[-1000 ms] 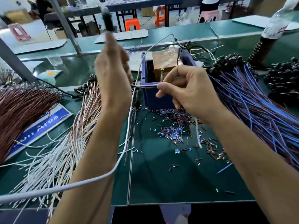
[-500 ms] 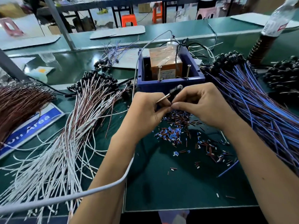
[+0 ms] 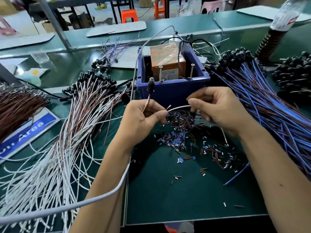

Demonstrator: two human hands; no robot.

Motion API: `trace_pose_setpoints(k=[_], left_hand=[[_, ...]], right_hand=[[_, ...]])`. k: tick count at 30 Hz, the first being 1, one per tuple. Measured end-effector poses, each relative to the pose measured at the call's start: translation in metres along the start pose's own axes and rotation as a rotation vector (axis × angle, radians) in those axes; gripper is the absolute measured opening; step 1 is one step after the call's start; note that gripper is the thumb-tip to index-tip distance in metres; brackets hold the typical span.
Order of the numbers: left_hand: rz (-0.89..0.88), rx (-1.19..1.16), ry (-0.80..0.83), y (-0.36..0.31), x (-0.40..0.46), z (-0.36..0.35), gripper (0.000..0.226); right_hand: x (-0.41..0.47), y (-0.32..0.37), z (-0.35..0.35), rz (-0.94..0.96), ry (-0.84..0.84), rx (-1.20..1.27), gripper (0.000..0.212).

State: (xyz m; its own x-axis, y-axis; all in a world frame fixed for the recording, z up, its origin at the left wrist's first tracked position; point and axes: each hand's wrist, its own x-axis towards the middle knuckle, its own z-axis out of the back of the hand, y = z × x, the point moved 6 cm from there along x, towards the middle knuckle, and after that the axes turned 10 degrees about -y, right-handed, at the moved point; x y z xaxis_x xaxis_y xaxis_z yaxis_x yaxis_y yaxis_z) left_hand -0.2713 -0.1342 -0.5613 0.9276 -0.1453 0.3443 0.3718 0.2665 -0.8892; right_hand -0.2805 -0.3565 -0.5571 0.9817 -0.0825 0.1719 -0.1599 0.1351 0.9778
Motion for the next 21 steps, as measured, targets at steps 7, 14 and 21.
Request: trace_pose_setpoints(k=[7,14,21], left_hand=[[0.077,-0.098,-0.029,0.004,0.001,0.001,0.015],[0.056,-0.438,-0.072,-0.013,-0.003,0.003,0.006],[0.080,-0.776,0.015,-0.033,-0.004,0.011,0.031]], right_hand=[[-0.016,0.013,0.003,-0.099,0.464,0.312,0.028],[-0.017,0.026,0.002,0.055,0.410,0.554,0.034],[-0.026,0.021,-0.015,-0.117,0.472,0.407,0.044]])
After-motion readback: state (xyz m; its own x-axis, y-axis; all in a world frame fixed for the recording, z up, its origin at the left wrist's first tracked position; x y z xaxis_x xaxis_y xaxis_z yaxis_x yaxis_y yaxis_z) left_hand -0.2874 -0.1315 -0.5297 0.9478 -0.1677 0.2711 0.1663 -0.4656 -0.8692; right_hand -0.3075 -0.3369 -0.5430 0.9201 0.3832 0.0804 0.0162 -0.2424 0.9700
